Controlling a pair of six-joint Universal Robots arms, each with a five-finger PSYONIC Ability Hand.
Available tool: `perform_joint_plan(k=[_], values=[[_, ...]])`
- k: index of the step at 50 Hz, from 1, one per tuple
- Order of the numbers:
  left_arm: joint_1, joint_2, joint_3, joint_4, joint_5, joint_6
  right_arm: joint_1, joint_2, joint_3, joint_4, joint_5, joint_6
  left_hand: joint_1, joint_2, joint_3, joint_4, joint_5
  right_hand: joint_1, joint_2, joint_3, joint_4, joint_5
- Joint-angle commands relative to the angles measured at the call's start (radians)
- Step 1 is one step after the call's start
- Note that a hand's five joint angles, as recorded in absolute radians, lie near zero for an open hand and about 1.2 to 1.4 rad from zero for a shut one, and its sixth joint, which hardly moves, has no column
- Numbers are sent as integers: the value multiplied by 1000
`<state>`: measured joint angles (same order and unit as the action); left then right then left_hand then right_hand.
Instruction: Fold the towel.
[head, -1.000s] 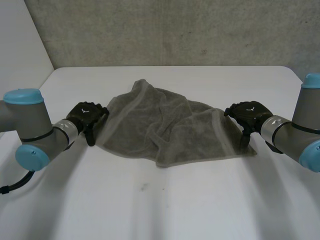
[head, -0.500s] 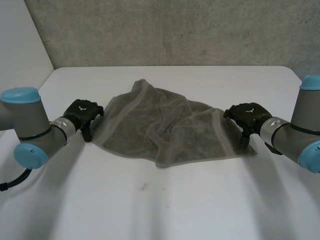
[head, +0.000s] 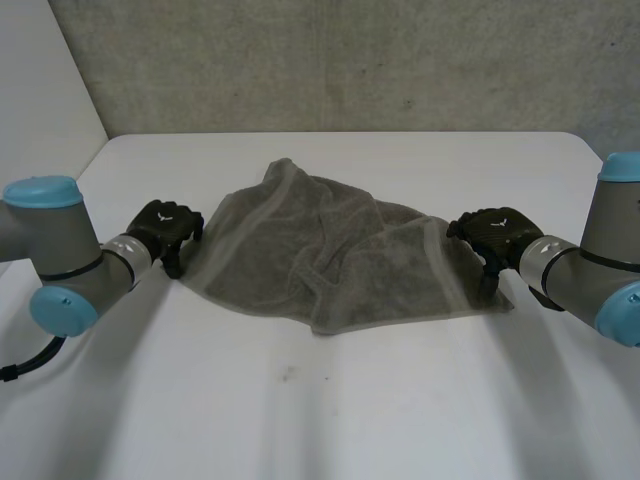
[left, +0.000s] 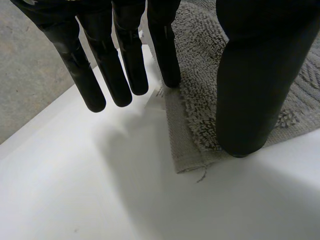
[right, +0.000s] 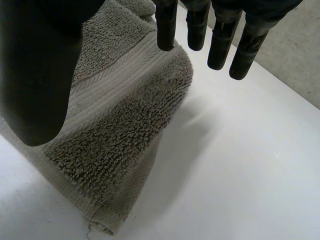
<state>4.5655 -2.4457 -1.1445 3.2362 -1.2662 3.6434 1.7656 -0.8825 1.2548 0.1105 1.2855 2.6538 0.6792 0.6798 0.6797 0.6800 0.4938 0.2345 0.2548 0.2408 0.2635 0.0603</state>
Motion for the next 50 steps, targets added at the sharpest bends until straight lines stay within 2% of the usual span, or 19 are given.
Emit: perform_joint_plan(k=[1,6,8,10,12,23,30,37,45,50], values=[[0,-9,5,-1,4,0,0,5,0,0,0,-2,133,133,133,132,144,-60,-80,-66,-89,-60],[0,-13,5,-1,4,-2,3,5,0,0,0,-2,160,159,159,159,170,-60,-80,-66,-89,-60],[0,-16,6,-1,4,-2,3,7,0,0,0,-2,323,323,323,322,334,-60,-80,-66,-89,-60],[0,-16,6,-1,4,-2,3,7,0,0,0,-2,324,323,324,323,335,-60,-80,-66,-89,-60],[0,-15,6,-3,2,-2,3,7,0,0,0,-2,432,432,432,431,443,-60,-80,-66,-89,-60],[0,-6,3,-6,1,-9,3,8,-2,0,0,-2,509,508,509,508,520,-60,-80,-66,-89,-60],[-2,-4,-1,-6,1,-9,3,8,0,0,0,-3,717,716,716,716,727,-60,-80,-66,-89,-60],[-2,16,-3,-13,-7,-11,3,-1,-8,5,3,-2,717,716,717,716,728,-60,-80,-66,-89,-60],[-5,189,-15,-125,-29,-23,-5,-73,-12,17,6,8,717,716,717,716,728,-60,-80,-66,-89,-60],[-5,307,-41,-217,-85,-77,-9,-116,6,50,6,3,717,716,717,716,728,-60,-80,-66,-89,-60]])
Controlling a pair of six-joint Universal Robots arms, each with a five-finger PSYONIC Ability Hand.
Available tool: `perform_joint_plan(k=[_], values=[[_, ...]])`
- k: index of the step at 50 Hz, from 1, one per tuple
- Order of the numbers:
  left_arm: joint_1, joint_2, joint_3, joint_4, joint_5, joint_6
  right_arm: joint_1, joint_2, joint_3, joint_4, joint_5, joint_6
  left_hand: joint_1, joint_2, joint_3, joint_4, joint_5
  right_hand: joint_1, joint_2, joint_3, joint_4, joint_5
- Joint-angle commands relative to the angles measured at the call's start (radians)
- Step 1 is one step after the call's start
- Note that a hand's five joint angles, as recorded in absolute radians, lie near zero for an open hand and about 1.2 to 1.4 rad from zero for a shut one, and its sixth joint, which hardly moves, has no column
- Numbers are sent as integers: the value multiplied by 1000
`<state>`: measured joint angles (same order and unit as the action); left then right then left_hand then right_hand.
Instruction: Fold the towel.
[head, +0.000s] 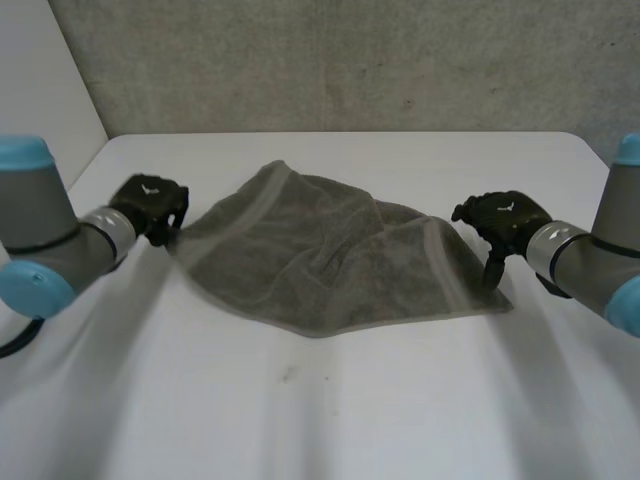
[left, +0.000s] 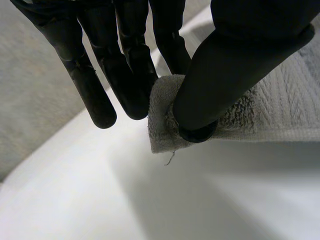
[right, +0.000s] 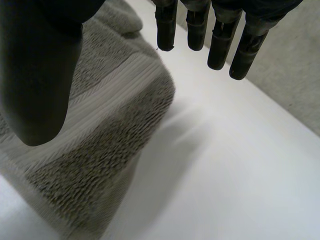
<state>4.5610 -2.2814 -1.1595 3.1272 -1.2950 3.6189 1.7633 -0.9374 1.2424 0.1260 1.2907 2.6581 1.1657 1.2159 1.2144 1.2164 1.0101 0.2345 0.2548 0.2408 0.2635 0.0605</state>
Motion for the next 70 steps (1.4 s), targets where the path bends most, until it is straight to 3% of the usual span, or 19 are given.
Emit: perform_joint_plan(k=[1,10,16,21,36,53,58,70], values=[[0,181,-44,-130,-75,-72,-8,-70,23,55,1,2,231,180,182,180,212,-60,-80,-66,-89,-60],[36,339,-172,-188,-138,-151,-8,-107,144,86,-14,-7,231,180,182,180,212,-60,-80,-66,-89,-60],[61,395,-220,-199,-136,-171,-4,-95,225,-29,-70,-10,231,180,182,180,212,14,-6,8,-15,14],[70,444,-265,-199,-132,-204,-4,-72,259,-114,-63,-32,231,180,182,180,212,56,36,50,27,55],[99,445,-307,-196,-127,-227,-7,11,267,-261,-50,-98,231,180,182,180,212,317,297,311,288,316],[99,444,-308,-193,-127,-227,-15,34,250,-284,-54,-101,231,180,182,180,212,523,502,516,494,522],[99,444,-308,-191,-125,-226,-18,40,235,-287,-56,-99,231,180,182,180,212,707,687,701,678,707],[99,441,-308,-191,-125,-226,-27,35,219,-286,-54,-98,231,180,182,180,212,711,690,704,682,710]])
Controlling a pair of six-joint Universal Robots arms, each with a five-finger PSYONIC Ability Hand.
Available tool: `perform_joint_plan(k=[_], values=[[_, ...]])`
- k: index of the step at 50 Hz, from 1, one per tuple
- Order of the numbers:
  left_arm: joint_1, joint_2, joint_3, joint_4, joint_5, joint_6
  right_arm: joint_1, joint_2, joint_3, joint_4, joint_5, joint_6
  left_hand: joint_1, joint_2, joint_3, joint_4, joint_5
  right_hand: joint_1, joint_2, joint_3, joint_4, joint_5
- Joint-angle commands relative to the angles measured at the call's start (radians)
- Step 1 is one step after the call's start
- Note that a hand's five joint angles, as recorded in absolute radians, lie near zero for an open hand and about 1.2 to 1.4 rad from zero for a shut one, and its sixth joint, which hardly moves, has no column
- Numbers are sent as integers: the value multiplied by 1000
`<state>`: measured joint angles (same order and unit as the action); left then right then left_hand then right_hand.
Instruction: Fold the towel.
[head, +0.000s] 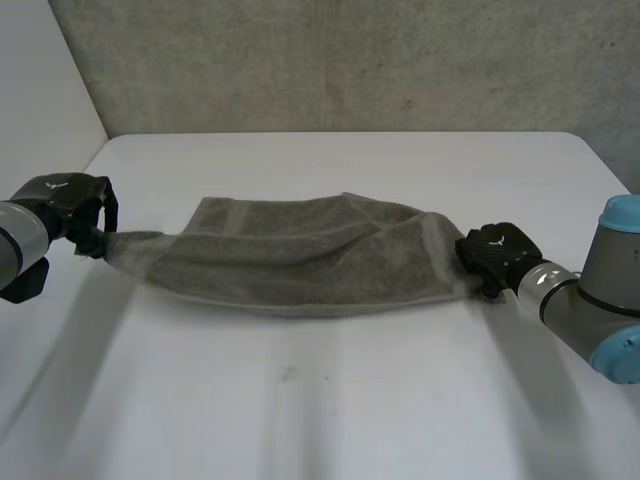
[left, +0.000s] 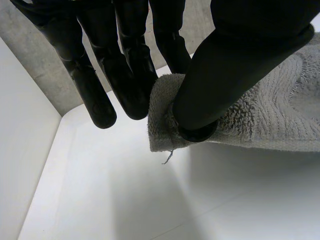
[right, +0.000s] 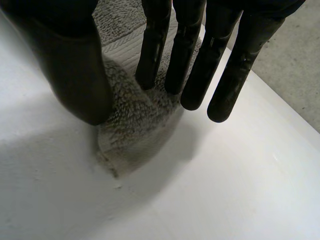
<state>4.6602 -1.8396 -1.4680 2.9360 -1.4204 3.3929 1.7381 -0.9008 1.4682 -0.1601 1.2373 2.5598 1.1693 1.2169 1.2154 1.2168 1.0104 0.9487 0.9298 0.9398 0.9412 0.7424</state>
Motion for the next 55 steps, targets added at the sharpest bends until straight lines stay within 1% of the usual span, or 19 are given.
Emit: perform_joint_plan(k=[1,11,12,13,14,19,21,26,30,31,33,35,38,41,43,46,49,51,55], values=[[0,-1,0,0,0,0,-2,0,-6,1,1,0,227,179,181,179,211,-6,12,3,1,25],[-2,-3,-2,0,0,0,-2,2,-6,2,-15,0,227,179,181,179,211,20,39,29,27,52],[-2,-3,-2,0,0,0,-2,2,-8,2,-18,0,227,179,181,179,211,133,152,142,141,165],[-2,-3,-3,0,0,0,-2,2,-8,2,-18,0,227,179,181,179,211,134,153,143,142,166],[-2,-6,-3,0,0,0,-2,2,-8,5,-19,2,227,179,181,179,211,419,438,428,427,451],[0,-6,-15,0,0,0,-8,-69,1,11,-16,14,227,179,181,179,211,448,466,457,455,479],[0,-6,-17,-2,-2,0,-18,-110,12,13,-18,17,227,179,181,179,211,448,466,457,455,479],[2,17,-31,-23,-3,-1,-74,-329,60,77,-71,57,227,179,181,179,211,448,466,457,455,479],[11,105,-34,-66,-3,-4,-112,-517,29,218,-134,68,227,179,181,179,211,448,466,457,455,479],[17,161,-32,-90,0,-10,-112,-518,29,218,-134,68,227,179,181,179,211,448,466,457,455,479],[22,209,-26,-103,2,-23,-143,-640,-38,313,-160,73,227,179,181,179,211,448,466,457,455,479],[25,311,-2,-114,15,-67,-153,-691,-92,358,-157,74,227,179,181,179,211,448,466,457,455,479],[26,352,21,-115,26,-93,-167,-745,-211,427,-148,98,227,179,181,179,211,448,466,457,455,479],[26,419,86,-150,32,-133,-172,-753,-279,465,-141,115,227,179,181,179,211,448,466,457,455,479],[26,428,123,-188,32,-141,-204,-744,-417,623,-134,114,227,179,181,179,211,448,466,457,455,479],[25,424,133,-204,31,-141,-221,-728,-447,688,-139,102,227,179,181,179,211,448,466,457,455,479],[28,407,137,-222,32,-139,-229,-644,-480,801,-139,34,227,179,181,179,211,448,466,457,455,479],[29,326,121,-225,34,-138,-218,-565,-477,879,-127,-83,227,179,181,179,211,448,466,457,455,479],[17,211,123,-236,34,-138,-193,-501,-470,922,-108,-187,227,179,181,179,211,448,466,457,455,479]])
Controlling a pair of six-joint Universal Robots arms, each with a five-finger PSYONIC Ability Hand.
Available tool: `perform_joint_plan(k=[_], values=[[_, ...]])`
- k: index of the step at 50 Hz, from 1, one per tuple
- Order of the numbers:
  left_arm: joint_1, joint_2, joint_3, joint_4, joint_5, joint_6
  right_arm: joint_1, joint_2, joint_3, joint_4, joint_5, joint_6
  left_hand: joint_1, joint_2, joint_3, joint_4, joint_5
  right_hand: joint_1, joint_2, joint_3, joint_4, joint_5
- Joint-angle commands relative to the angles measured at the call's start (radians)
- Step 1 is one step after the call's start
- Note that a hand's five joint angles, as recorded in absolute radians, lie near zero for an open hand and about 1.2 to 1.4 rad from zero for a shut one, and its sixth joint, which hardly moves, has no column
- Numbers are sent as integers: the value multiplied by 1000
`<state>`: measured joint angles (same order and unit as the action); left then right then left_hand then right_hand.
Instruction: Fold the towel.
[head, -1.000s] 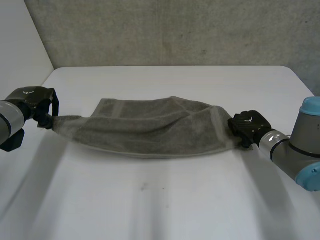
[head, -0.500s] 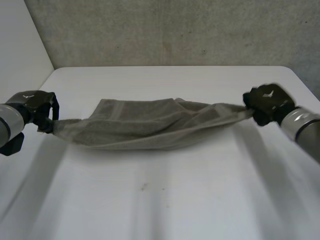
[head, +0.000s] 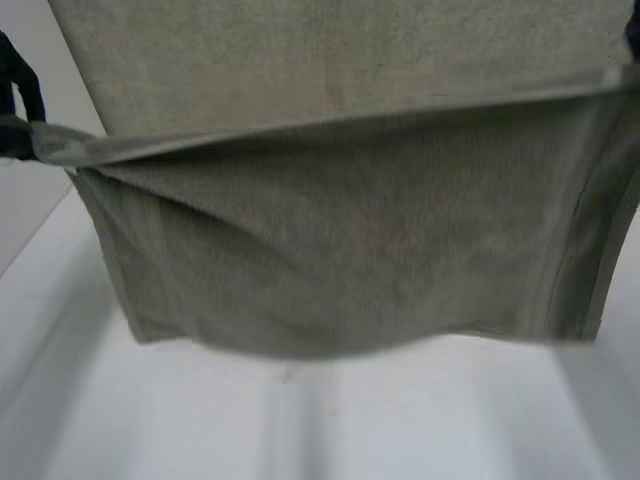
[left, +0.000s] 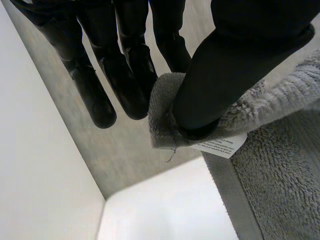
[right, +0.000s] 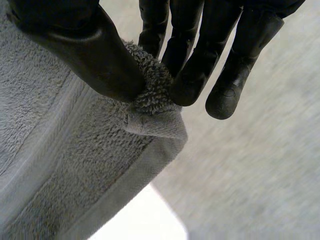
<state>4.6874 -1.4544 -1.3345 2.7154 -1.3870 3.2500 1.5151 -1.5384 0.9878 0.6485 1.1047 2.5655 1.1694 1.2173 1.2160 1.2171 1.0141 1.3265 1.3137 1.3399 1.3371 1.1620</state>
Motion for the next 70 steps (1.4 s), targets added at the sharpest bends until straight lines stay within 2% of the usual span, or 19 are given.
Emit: perform_joint_plan(k=[1,8,11,13,14,16,17,19,23,29,34,43,48,53,55,61,63,65,70], values=[[-19,-226,-2,-23,-1,4,51,174,14,115,44,-205,227,179,180,179,208,70,83,56,59,60],[-56,-457,152,-43,-12,-15,140,334,-46,79,159,-203,227,179,180,179,208,70,83,56,59,60],[-73,-528,301,-49,-21,-56,191,431,-198,-23,233,-188,227,179,180,179,208,70,83,56,59,60],[-81,-561,502,-43,-39,-139,233,487,-408,-163,300,-127,227,179,180,179,208,70,83,56,59,60],[-81,-561,503,-43,-40,-139,240,492,-495,-255,323,-66,227,179,180,179,208,70,83,56,59,60],[-82,-566,696,-14,-64,-267,246,492,-559,-350,336,9,227,179,180,179,208,70,83,56,59,60],[-82,-566,696,-14,-64,-268,246,492,-560,-351,336,10,227,179,180,179,208,70,83,56,59,60],[-81,-557,805,49,-79,-390,235,462,-581,-514,334,166,227,179,180,179,208,70,83,56,59,60],[-81,-532,811,104,-76,-477,231,423,-566,-587,330,277,227,179,180,179,208,70,83,56,59,60],[-81,-517,678,130,-75,-484,237,414,-431,-455,273,236,227,179,180,179,208,70,83,56,59,60],[-76,-523,398,193,-64,-477,244,422,-186,-368,233,86,227,179,180,179,208,70,83,56,59,60],[-67,-612,-24,411,-66,-342,258,472,225,-536,190,-31,227,179,180,179,208,70,83,56,59,60],[-64,-647,-114,435,-75,-279,264,526,337,-572,205,-94,227,179,180,179,208,70,83,56,59,60],[-35,-603,-203,409,-75,-228,255,483,422,-555,211,-186,227,179,180,179,208,70,83,56,59,60],[-4,-508,-256,370,-70,-225,247,381,475,-473,211,-243,227,179,180,179,208,70,83,56,59,60],[62,-330,-351,252,-60,-219,218,264,509,-274,211,-318,227,179,180,179,208,70,83,56,59,60],[76,-269,-379,221,-55,-211,177,195,532,-55,192,-411,227,179,180,179,208,70,83,56,59,60],[93,-196,-414,199,-38,-190,163,175,534,24,188,-460,227,179,180,179,208,70,83,56,59,60],[183,-103,-503,207,60,-95,157,158,508,68,173,-538,227,179,180,179,208,70,83,56,59,60]])
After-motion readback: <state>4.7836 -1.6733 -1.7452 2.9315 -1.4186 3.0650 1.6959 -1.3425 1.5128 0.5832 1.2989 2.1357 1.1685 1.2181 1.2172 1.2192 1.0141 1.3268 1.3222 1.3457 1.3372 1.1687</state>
